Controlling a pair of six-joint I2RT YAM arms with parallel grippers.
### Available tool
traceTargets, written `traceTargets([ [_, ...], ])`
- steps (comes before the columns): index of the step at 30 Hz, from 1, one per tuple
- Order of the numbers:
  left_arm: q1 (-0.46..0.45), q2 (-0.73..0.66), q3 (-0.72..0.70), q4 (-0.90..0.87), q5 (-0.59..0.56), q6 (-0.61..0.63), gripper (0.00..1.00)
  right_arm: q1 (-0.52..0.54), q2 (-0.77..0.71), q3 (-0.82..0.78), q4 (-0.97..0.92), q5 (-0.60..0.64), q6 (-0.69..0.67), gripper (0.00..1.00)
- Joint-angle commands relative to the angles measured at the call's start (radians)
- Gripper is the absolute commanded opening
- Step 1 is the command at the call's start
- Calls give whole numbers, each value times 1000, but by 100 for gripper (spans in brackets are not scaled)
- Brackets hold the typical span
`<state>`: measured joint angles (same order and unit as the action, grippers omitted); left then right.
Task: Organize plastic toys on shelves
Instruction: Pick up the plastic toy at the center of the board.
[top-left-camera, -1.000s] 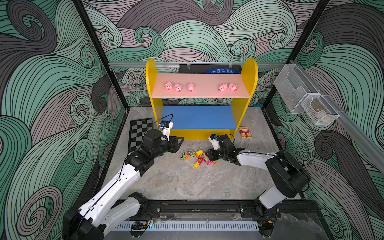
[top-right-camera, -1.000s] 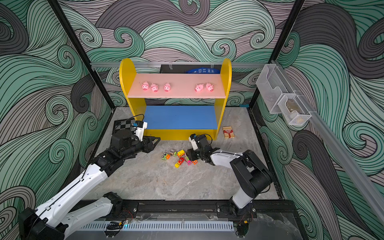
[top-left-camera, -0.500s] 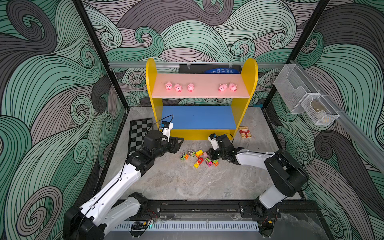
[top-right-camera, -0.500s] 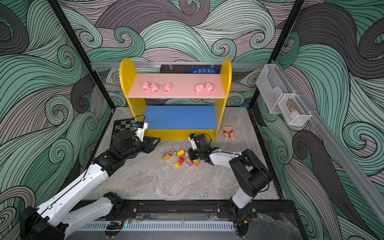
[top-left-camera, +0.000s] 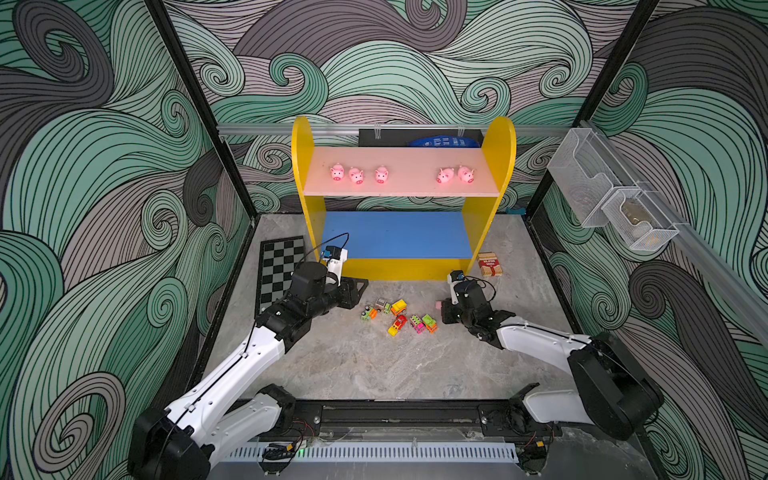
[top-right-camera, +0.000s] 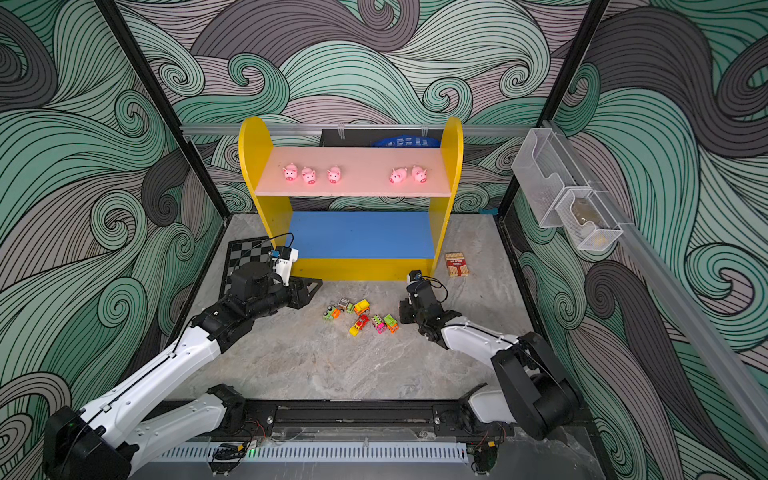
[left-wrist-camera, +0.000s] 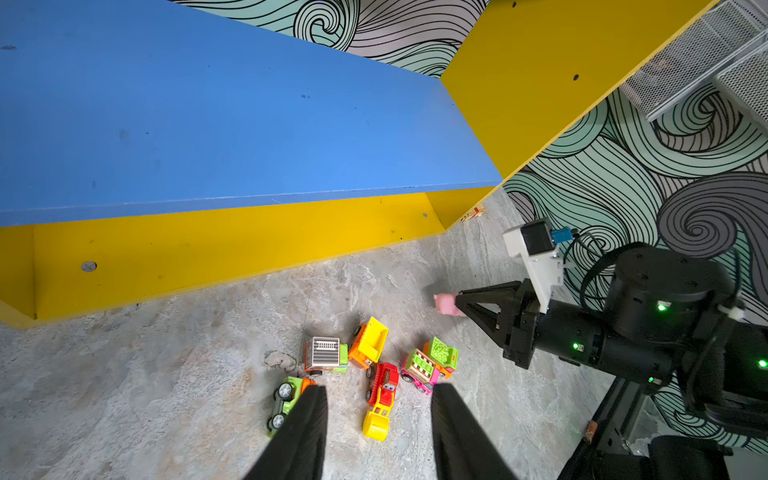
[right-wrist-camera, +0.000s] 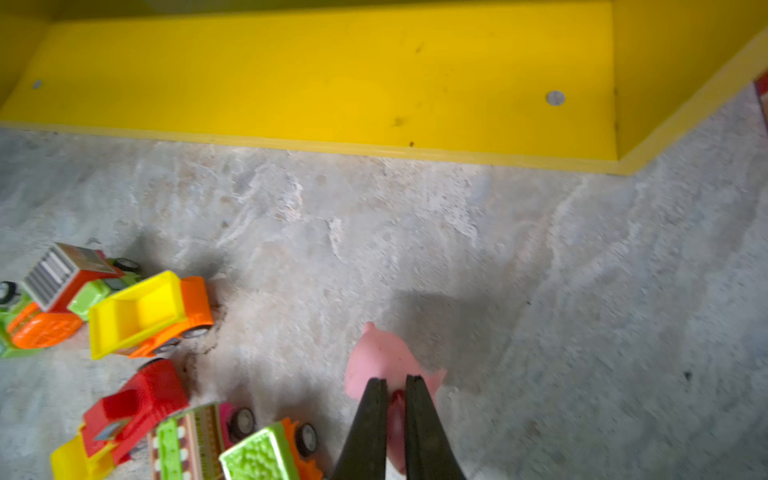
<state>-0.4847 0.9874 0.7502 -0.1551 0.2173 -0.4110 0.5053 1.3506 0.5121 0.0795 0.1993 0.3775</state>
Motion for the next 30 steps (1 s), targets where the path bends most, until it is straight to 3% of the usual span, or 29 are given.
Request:
traceTargets([
  [1,0,10,-6,25,-7,17,45,-1,-24,-30,-9,58,34,13],
  [13,-1,26,-20,31,-14,28,45,59,-8,-23,-7,-81,-38,42],
  [23,-1,36,-21,21,-34,55,46,82,-8,0,14,-211,-92,42],
  [30,1,33,-12,-21,-87,92,46,82,-17,14,21,-213,-83,39],
])
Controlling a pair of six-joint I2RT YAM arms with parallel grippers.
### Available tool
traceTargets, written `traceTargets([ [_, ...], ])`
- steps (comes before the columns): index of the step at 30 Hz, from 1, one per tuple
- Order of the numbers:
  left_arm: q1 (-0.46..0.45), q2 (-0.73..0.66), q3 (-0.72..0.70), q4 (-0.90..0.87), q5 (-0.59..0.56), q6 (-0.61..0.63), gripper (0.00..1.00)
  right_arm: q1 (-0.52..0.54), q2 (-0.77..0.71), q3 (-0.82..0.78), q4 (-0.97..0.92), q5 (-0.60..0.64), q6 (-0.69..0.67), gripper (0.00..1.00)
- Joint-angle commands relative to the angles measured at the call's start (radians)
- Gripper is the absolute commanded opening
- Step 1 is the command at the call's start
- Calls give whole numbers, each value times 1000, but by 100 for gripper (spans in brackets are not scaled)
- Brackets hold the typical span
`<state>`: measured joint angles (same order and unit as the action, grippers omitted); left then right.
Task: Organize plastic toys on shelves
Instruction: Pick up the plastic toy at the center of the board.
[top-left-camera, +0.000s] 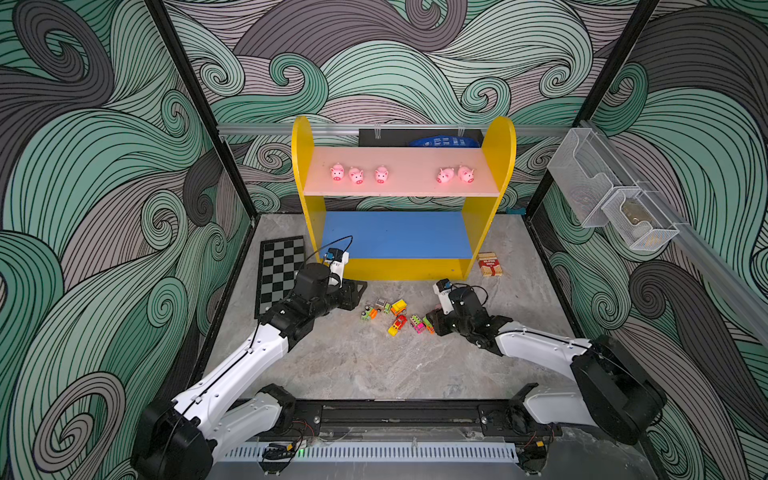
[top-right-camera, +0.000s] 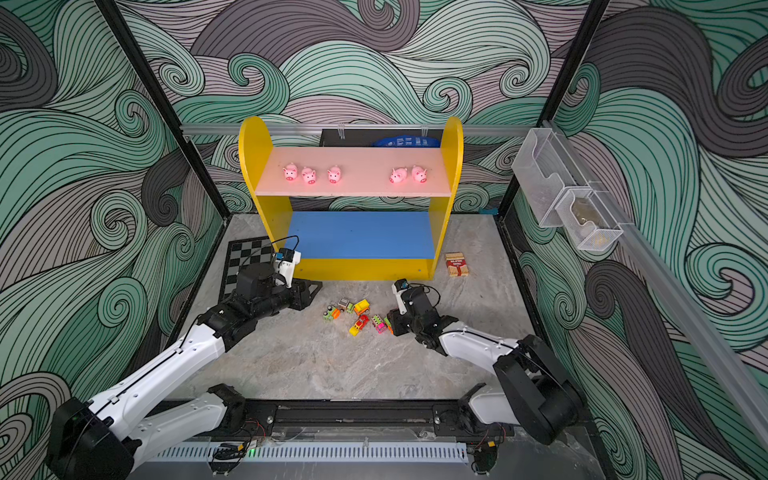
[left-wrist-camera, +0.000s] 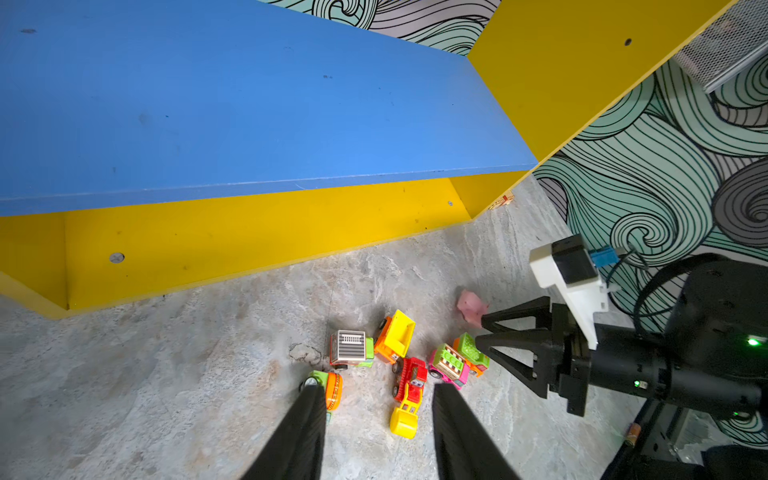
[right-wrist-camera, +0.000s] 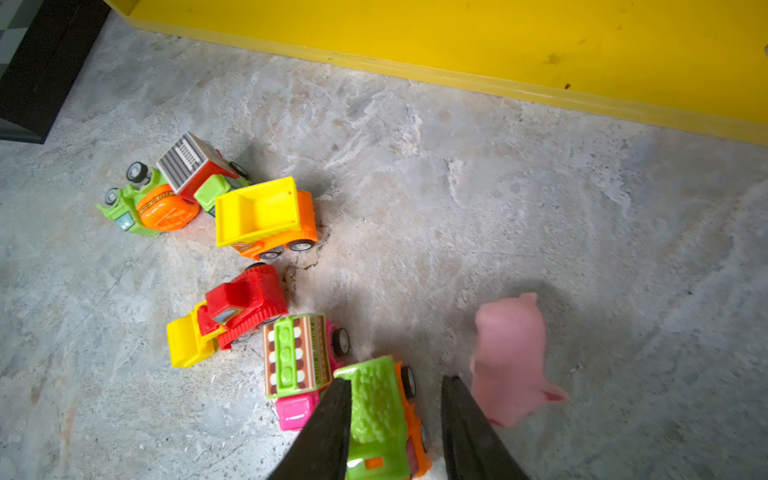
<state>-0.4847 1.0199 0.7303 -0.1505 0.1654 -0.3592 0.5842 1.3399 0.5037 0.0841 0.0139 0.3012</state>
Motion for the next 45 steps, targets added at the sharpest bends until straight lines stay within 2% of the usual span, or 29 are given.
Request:
traceTargets([
  [1,1,-1,7,-31,-41,44,46,3,-6,27,16,-33,-7,38],
  [4,1,-4,2,-50,-64,52,46,2,-12,36,16,-25,11,36],
  [9,1,-18,-22,-48,-88,57,46,-18,-40,18,17,108,92,32],
  [19,1,-36,-31,-45,-95,62,46,-77,-7,6,5,151,150,25],
  [28,1,-33,-31,-51,-104,70,46,-80,81,42,-3,77,133,26],
  [37,3,-30,-29,-54,-104,75,46,-71,104,64,-1,-3,105,27],
  [45,2,-28,-29,-59,-102,82,46,-24,154,111,1,-67,77,27],
])
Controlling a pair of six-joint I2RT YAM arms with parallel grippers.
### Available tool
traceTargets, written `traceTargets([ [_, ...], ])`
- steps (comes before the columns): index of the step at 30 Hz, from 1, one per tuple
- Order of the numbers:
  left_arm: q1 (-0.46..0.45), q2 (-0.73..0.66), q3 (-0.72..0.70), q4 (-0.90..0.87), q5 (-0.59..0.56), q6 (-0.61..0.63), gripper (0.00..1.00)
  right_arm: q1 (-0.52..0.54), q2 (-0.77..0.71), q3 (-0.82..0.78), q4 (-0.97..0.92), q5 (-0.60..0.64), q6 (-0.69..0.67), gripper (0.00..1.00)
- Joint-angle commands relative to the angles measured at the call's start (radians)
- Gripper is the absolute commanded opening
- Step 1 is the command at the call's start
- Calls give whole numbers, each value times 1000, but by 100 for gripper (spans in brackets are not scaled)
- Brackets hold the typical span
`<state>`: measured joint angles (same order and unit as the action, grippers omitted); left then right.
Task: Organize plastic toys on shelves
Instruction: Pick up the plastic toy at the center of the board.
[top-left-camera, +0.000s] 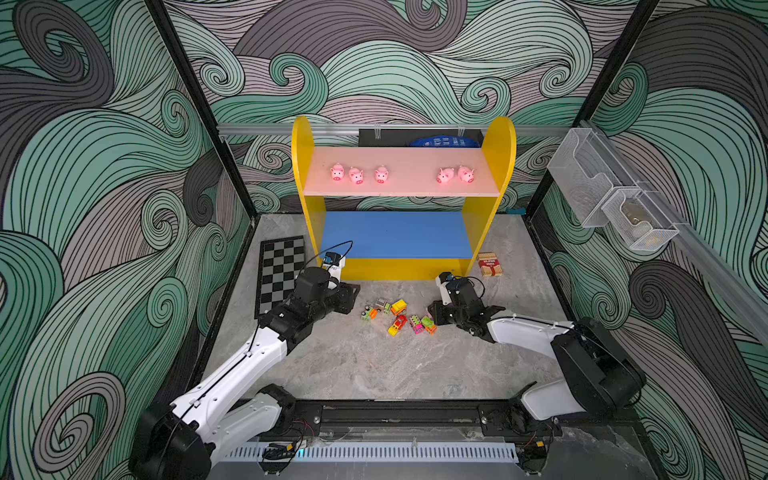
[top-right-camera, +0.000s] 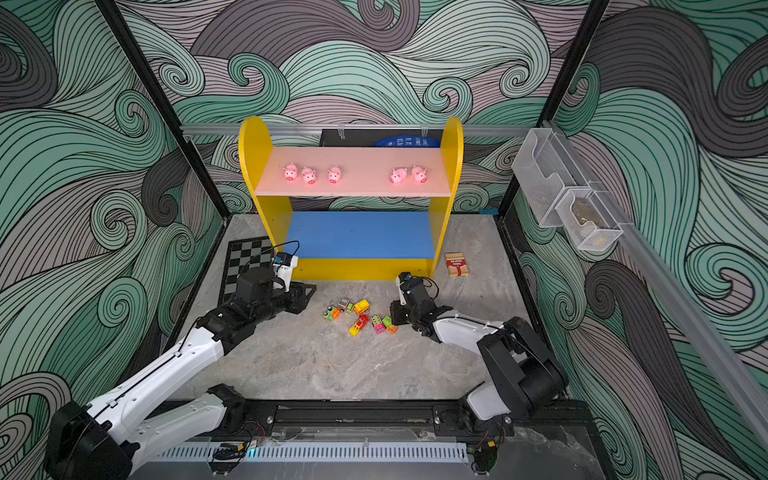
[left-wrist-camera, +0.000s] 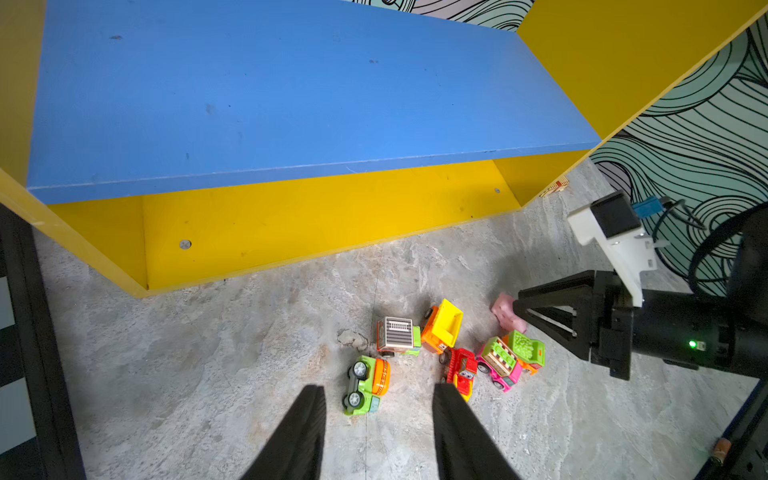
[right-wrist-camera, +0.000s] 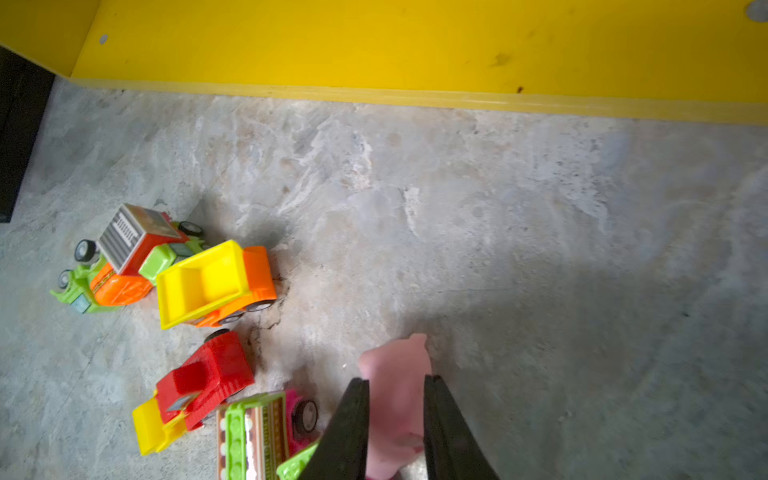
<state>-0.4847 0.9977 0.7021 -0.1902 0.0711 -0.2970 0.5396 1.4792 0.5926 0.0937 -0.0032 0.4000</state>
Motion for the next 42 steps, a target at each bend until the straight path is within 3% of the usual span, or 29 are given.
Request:
traceTargets([
  [1,3,-7,-1,-19,-10,19,46,28,17,29,-8,-55,-27,27],
  [9,3,-8,-1,-21,-8,20,47,58,44,69,-10,-84,-42,32],
  [11,2,-8,-1,-22,-8,21,46,58,34,65,-12,-58,-36,40],
  [18,3,-8,0,-21,-7,21,46,55,2,33,-12,22,-20,51],
  [23,3,-6,-1,-21,-7,22,46,56,20,24,-12,16,-16,51],
  [31,4,-4,0,-23,-7,27,46,56,63,32,-12,-32,-24,43],
  [38,3,-2,2,-22,-7,27,46,57,72,30,-12,-17,-16,23],
  [42,4,-2,2,-22,-6,28,46,54,15,17,-13,68,1,16],
])
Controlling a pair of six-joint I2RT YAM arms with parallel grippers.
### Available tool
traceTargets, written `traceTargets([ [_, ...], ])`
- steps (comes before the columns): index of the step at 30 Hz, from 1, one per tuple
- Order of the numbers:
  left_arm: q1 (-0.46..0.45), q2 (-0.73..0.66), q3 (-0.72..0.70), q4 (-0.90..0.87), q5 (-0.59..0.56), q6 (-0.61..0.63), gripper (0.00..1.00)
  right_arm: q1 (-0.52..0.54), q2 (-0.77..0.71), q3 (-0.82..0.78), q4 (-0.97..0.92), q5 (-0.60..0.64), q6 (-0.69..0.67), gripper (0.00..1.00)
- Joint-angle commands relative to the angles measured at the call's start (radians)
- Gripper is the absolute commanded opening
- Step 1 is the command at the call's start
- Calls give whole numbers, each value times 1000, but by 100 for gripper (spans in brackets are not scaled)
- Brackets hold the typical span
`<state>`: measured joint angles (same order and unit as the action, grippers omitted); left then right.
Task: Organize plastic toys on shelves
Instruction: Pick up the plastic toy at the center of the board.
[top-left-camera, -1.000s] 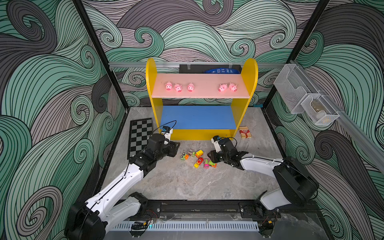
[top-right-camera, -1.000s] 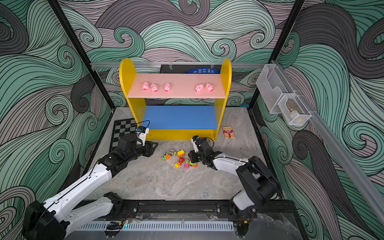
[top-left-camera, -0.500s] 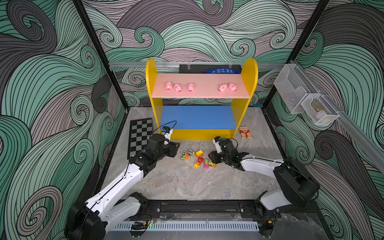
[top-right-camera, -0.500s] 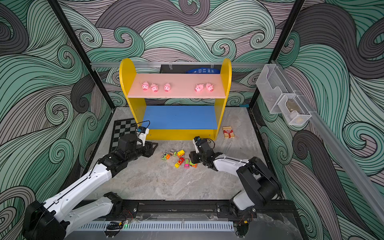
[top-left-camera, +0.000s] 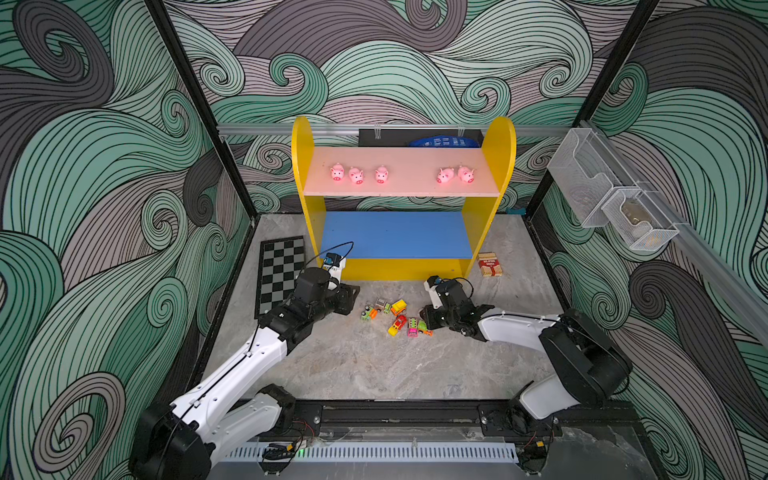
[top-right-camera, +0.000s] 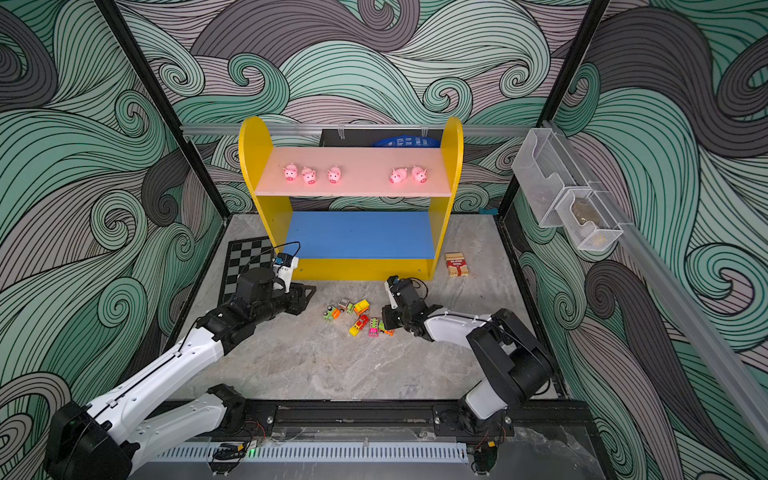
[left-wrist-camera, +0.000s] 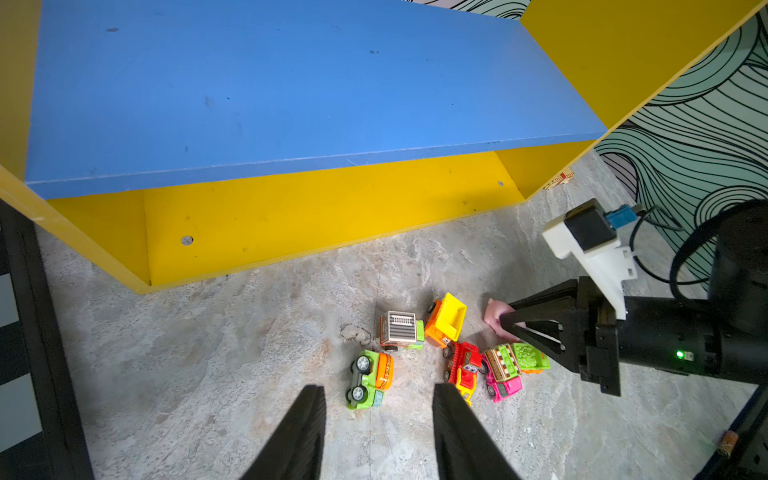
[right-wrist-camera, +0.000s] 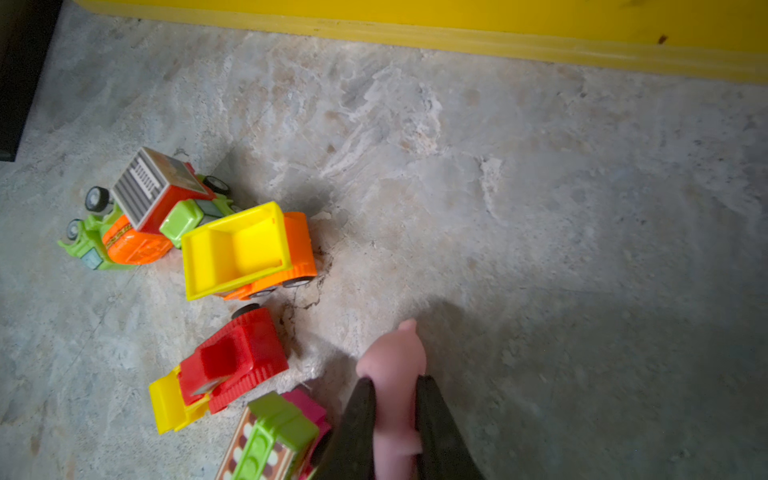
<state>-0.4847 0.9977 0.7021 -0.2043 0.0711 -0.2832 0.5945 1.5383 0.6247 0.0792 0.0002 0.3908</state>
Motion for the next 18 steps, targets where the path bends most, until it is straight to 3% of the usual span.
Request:
traceTargets([
  [1,3,-2,2,-7,-5,14,46,-3,-60,-21,1,93,16,14],
  [4,5,-1,4,-9,-5,15,46,-14,-99,-34,-16,179,33,9],
  [11,5,1,2,-9,-5,16,46,-13,-67,-10,-104,371,36,10],
  [16,6,4,3,-11,-5,19,46,8,-28,12,-108,391,28,16],
  [18,5,6,5,-12,-5,19,46,25,-20,24,-108,384,18,23],
])
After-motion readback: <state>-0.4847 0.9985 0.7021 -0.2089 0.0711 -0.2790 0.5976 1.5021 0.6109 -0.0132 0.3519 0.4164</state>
